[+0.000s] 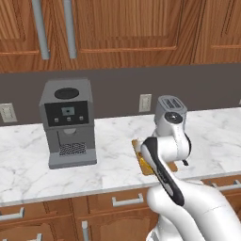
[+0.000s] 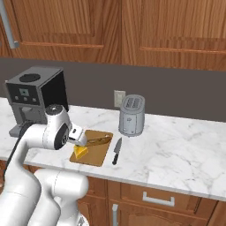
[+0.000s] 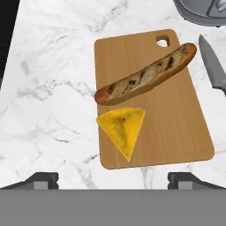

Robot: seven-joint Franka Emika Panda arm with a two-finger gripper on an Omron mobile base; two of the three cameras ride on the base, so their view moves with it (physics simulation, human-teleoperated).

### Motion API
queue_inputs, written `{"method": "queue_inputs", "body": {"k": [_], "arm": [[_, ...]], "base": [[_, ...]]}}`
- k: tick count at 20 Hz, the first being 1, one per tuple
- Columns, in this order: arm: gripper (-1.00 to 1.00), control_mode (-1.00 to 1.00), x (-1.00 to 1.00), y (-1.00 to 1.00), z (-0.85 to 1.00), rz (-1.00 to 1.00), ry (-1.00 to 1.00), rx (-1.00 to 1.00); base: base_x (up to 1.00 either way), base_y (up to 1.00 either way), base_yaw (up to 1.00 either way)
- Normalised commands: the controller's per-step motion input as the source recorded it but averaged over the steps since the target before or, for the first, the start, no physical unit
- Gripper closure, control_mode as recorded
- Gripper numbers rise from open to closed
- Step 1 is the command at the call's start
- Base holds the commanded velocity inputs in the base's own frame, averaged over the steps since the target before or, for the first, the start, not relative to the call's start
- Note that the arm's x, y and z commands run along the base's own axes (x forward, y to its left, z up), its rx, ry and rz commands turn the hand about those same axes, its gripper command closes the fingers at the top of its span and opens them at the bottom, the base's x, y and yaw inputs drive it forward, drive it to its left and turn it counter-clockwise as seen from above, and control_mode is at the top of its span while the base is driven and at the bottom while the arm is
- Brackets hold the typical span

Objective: Retrieve the sausage and cheese from the fridge and place them on the cutting board on the counter.

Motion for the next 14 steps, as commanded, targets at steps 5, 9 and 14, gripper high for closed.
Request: {"method": "queue_inputs", "body": {"k": [5,9,14], "arm": [[-1.00,-1.00,-0.62,0.17,0.25,0.00,-0.25,-0.01],[-1.00,-1.00,-0.56,0.11,0.26,0.00,-0.29,-0.01],[-1.00,-1.00,-0.36,0.05,0.34,0.00,-0.01,0.00]], "base": [[0.00,0.00,0.00],[0.00,0.00,0.00],[0.00,0.00,0.00]]}}
